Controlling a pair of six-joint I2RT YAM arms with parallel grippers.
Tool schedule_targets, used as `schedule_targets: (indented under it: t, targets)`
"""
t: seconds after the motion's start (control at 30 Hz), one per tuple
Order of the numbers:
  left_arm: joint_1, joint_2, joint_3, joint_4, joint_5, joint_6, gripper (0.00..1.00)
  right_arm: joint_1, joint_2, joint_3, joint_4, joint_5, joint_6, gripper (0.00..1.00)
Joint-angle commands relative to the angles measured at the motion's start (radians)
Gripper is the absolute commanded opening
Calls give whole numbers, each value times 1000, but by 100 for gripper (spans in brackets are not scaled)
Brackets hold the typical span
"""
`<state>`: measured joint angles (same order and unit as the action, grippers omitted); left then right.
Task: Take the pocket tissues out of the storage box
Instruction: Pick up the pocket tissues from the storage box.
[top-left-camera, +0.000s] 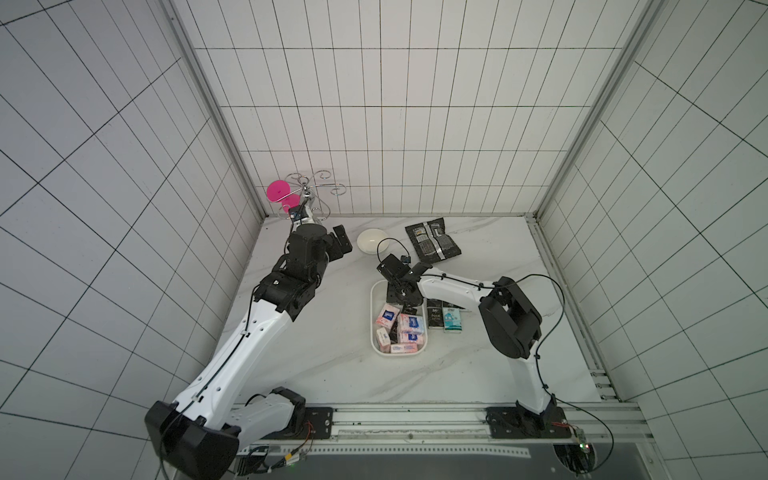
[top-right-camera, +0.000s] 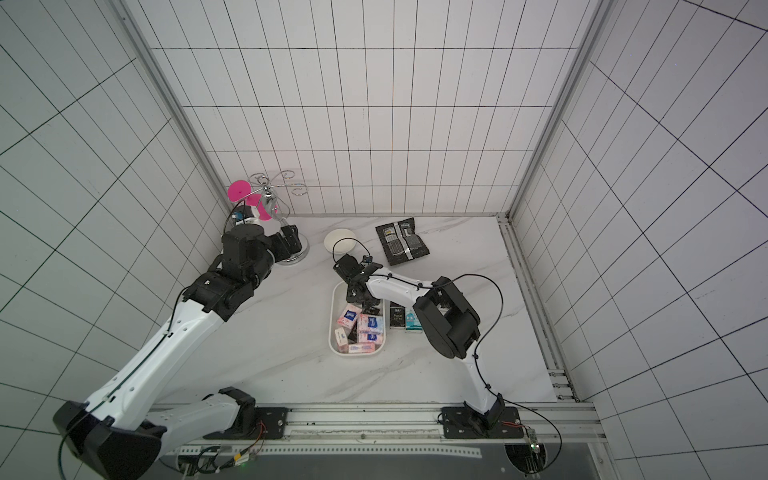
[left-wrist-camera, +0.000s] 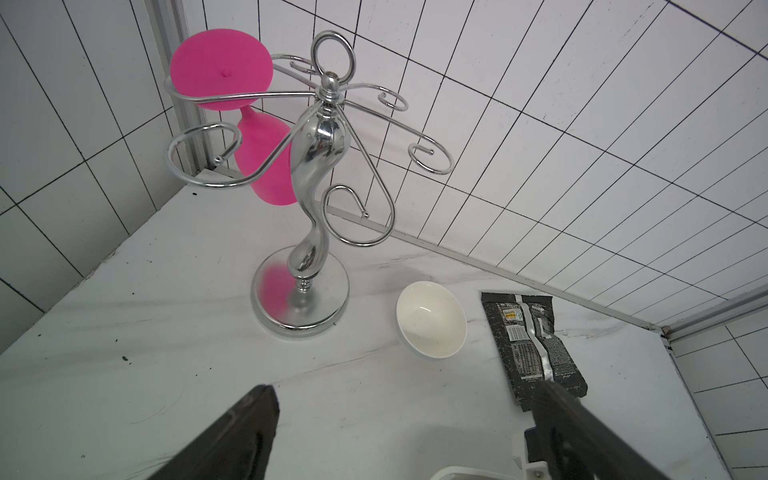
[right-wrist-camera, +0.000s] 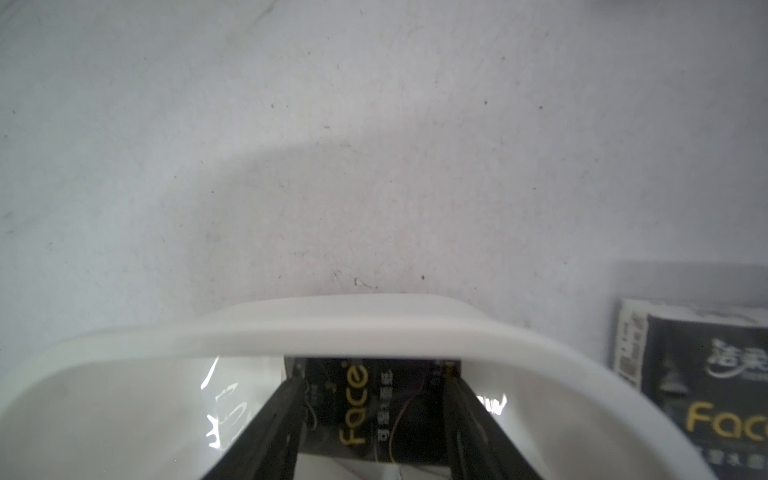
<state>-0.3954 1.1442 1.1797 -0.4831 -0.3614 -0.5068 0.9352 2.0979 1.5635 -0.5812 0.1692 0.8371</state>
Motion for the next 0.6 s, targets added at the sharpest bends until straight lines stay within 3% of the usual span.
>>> schedule_targets:
  t: [0.0, 0.13, 0.33, 0.57]
  targets:
    - [0, 3, 12, 5, 1, -3, 99, -7, 39, 18, -7, -23, -13, 64]
    - [-3, 4, 17, 1, -1, -2, 99, 3, 11, 18, -25, 7, -33, 74]
    - [-10, 4, 31, -3, -8, 0, 99, 14, 0, 50, -62, 39, -89, 75]
    - [-13, 4, 28, -5, -14, 3, 99, 11, 99, 73, -82, -1, -106, 71]
